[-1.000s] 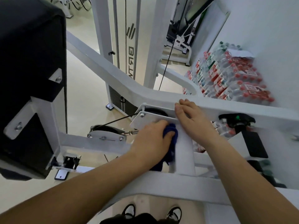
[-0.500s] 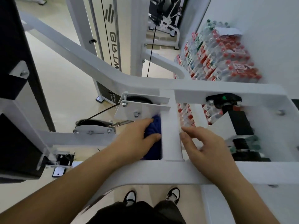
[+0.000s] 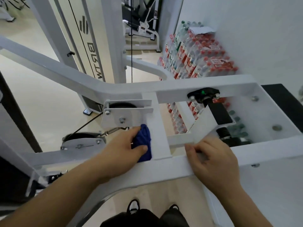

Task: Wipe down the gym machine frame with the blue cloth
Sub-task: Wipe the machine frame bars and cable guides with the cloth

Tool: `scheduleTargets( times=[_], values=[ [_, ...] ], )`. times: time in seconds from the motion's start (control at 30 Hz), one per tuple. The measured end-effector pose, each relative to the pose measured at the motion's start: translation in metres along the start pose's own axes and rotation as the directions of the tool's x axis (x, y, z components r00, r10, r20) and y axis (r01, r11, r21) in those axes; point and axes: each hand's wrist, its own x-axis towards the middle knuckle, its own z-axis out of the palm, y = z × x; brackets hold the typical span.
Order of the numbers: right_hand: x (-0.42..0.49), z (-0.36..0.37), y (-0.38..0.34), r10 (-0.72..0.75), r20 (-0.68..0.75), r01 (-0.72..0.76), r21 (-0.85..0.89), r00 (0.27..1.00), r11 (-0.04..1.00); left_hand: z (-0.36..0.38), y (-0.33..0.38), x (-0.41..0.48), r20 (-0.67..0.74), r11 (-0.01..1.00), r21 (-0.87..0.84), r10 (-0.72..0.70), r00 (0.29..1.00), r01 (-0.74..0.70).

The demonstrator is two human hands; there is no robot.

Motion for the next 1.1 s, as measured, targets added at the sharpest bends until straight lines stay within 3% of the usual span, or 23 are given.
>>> scheduleTargets(
  times=[0.13,0.2,0.3,0.43,0.6,0.67,0.77,0.87,1.03,1.1],
  values=[
    [-0.002,0.004,-0.001,-0.043,-0.065,0.04,-0.049,0.997,0.998,0.0,0.005,0.019,-0.177,0.998,-0.061,0.011,0.984,-0.023],
    [-0.006,0.002,0.001,-0.098,-0.072,0.097,-0.029,0.993,0.995,0.006,0.005,0.008,-0.188,0.999,-0.038,0.016,0.982,-0.024],
    [-0.017,-0.003,0.006,-0.2,-0.013,0.2,-0.008,0.98,0.98,0.013,0.009,-0.011,-0.179,0.996,-0.079,0.035,0.983,-0.05],
    [-0.029,-0.006,0.013,-0.223,0.07,0.223,0.003,0.972,0.975,0.015,0.019,0.01,-0.345,0.989,-0.146,-0.033,0.938,-0.019],
    [-0.034,-0.007,0.015,-0.23,0.13,0.23,0.017,0.964,0.973,0.033,0.032,-0.015,-0.311,0.995,0.06,-0.063,0.948,0.086],
    [-0.033,-0.01,0.014,-0.222,0.163,0.221,0.024,0.961,0.975,0.037,0.033,-0.015,-0.316,0.996,0.042,-0.061,0.947,0.079],
    [-0.027,-0.018,0.015,-0.176,0.152,0.162,0.104,0.973,0.981,0.032,0.037,0.0,-0.379,0.983,-0.093,-0.18,0.908,0.157],
    [-0.02,-0.03,0.018,-0.122,0.12,0.098,0.192,0.985,0.976,0.04,0.035,-0.004,-0.375,0.983,-0.02,-0.179,0.91,0.185],
    [0.008,-0.046,0.024,-0.058,0.205,-0.017,0.35,0.977,0.937,0.038,0.055,-0.045,-0.445,0.998,-0.05,0.003,0.895,-0.028],
    [0.026,-0.048,0.029,-0.05,0.25,-0.062,0.42,0.967,0.906,0.032,0.069,-0.037,-0.455,0.997,0.013,0.073,0.887,-0.076]
  ],
)
